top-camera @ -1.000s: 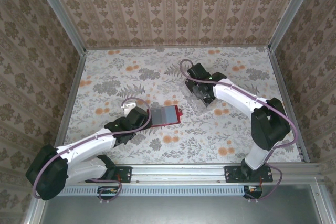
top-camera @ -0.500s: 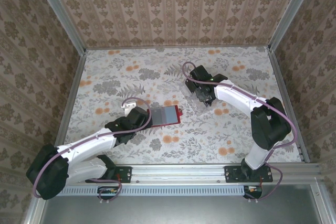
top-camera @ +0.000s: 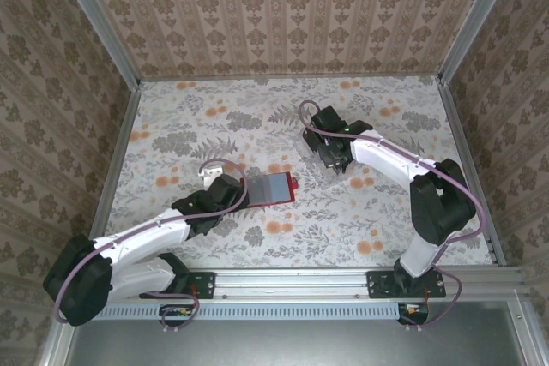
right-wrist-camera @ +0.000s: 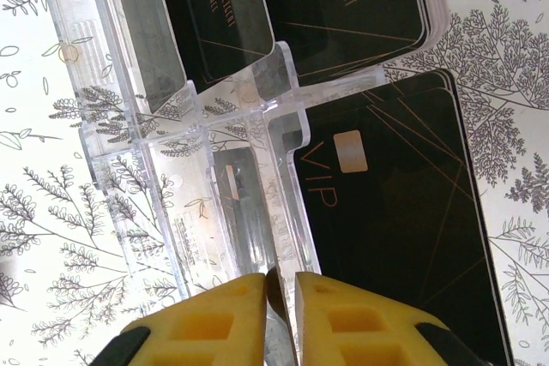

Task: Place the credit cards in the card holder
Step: Pick up the credit card from the storage box.

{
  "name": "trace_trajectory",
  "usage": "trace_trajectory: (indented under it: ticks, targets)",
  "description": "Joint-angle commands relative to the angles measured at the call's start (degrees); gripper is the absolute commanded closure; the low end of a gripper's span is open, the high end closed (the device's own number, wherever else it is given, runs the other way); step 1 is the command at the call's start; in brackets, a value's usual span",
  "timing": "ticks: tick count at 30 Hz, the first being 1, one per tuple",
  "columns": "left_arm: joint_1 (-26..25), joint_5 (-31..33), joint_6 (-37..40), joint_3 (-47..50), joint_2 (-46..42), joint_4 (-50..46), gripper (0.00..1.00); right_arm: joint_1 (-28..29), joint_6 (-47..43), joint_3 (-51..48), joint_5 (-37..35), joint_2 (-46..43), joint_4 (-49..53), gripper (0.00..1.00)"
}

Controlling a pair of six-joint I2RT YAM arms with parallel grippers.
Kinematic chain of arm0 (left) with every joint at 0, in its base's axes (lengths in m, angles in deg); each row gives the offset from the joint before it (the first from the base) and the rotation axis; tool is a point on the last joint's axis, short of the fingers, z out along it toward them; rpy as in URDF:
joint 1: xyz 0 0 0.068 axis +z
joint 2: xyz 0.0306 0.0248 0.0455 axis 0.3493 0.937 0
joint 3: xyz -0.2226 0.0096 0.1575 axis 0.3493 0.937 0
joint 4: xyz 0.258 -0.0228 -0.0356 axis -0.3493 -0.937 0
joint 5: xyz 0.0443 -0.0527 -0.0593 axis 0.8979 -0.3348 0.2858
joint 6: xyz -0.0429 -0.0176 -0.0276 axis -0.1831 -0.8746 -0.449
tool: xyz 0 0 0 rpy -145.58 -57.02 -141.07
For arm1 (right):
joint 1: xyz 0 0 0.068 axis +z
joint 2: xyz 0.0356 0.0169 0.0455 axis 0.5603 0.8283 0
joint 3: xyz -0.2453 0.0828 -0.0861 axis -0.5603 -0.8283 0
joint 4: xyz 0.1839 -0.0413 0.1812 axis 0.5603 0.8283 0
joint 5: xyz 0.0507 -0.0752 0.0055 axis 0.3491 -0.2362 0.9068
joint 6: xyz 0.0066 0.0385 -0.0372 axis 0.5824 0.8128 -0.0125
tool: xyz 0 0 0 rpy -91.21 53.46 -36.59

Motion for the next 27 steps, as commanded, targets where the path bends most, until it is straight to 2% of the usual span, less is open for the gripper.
trace_trajectory:
  ticks: [1, 10, 15, 22, 27]
  targets:
    - [0.37, -0.23, 1.09, -0.99, 0.08, 0.42, 0.0, -0.67, -0.25, -0.31, 1.58, -1.44, -0.57, 0.87]
    - [0.44, -0.32, 1.54, -1.03, 0.07, 0.42, 0.01, -1.33, -3.51, 0.8, 3.88, -3.17, -1.55, 0.96]
    - [0.47, -0.14, 2.09, -1.45, 0.29, 0.16, 0.0, -1.42, -3.63, 3.03, 7.73, -4.38, -1.21, 1.0]
    - [0.5, -0.04, 3.32, -2.3, 1.75, 0.12, 0.0, -0.78, 3.28, 1.91, 19.35, -10.43, -4.79, 1.0]
    - [0.51, -0.4, 3.86, -3.18, 4.12, 0.57, 0.0, 2.65, 10.43, -2.7, 24.84, -12.96, -11.97, 1.0]
